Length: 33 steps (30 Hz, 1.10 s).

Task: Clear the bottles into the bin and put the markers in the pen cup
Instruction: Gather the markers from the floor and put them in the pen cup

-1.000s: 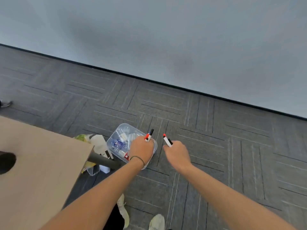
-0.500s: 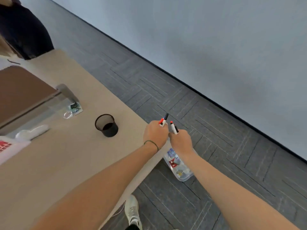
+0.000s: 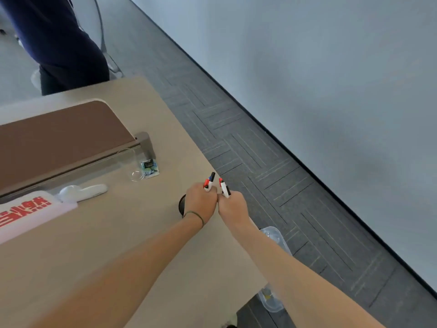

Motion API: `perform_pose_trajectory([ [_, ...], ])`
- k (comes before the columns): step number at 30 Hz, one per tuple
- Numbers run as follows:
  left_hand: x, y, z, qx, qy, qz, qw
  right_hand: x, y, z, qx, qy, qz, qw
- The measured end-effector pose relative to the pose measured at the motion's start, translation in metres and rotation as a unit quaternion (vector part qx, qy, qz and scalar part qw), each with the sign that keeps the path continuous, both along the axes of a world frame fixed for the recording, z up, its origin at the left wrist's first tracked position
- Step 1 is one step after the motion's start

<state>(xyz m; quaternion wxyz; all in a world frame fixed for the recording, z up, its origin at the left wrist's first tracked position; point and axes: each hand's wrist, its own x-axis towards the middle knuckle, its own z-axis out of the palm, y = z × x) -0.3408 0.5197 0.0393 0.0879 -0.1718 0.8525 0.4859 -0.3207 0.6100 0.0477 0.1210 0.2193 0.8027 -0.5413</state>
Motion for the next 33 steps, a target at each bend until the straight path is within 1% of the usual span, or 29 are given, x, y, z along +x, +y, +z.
perform_pose_trajectory([
  [3,-0.021,-0.013,-0.015,0.031,0.012,0.070,0.997,-0.026,-0.014,-0.014,-0.082,-0.029,-0.025,0.996],
  [7,-0.040,-0.022,-0.028,0.078,0.028,0.156,0.984,-0.058,-0.023,-0.035,-0.136,-0.063,-0.017,0.989],
  [11,-0.051,-0.025,-0.054,0.139,0.041,0.247,0.958,-0.086,-0.026,-0.050,-0.206,-0.106,-0.031,0.972],
  [13,-0.052,-0.024,-0.067,0.167,0.039,0.278,0.945,-0.097,-0.025,-0.058,-0.235,-0.120,-0.040,0.964],
  [16,-0.050,-0.018,-0.079,0.179,0.042,0.313,0.932,-0.107,-0.022,-0.067,-0.252,-0.128,-0.042,0.958],
  [19,-0.045,-0.010,-0.085,0.135,0.051,0.321,0.936,-0.109,-0.022,-0.073,-0.262,-0.126,-0.042,0.956],
  [23,-0.040,-0.009,-0.100,0.107,0.052,0.317,0.941,-0.108,-0.028,-0.076,-0.281,-0.120,-0.044,0.951],
  [28,-0.037,-0.021,-0.104,0.062,0.064,0.323,0.942,-0.103,-0.032,-0.081,-0.303,-0.107,-0.054,0.945],
  [30,-0.033,-0.024,-0.106,0.060,0.057,0.325,0.942,-0.101,-0.032,-0.082,-0.312,-0.102,-0.060,0.943],
  [33,-0.027,-0.024,-0.107,0.085,0.049,0.328,0.939,-0.102,-0.030,-0.079,-0.320,-0.082,-0.066,0.942],
])
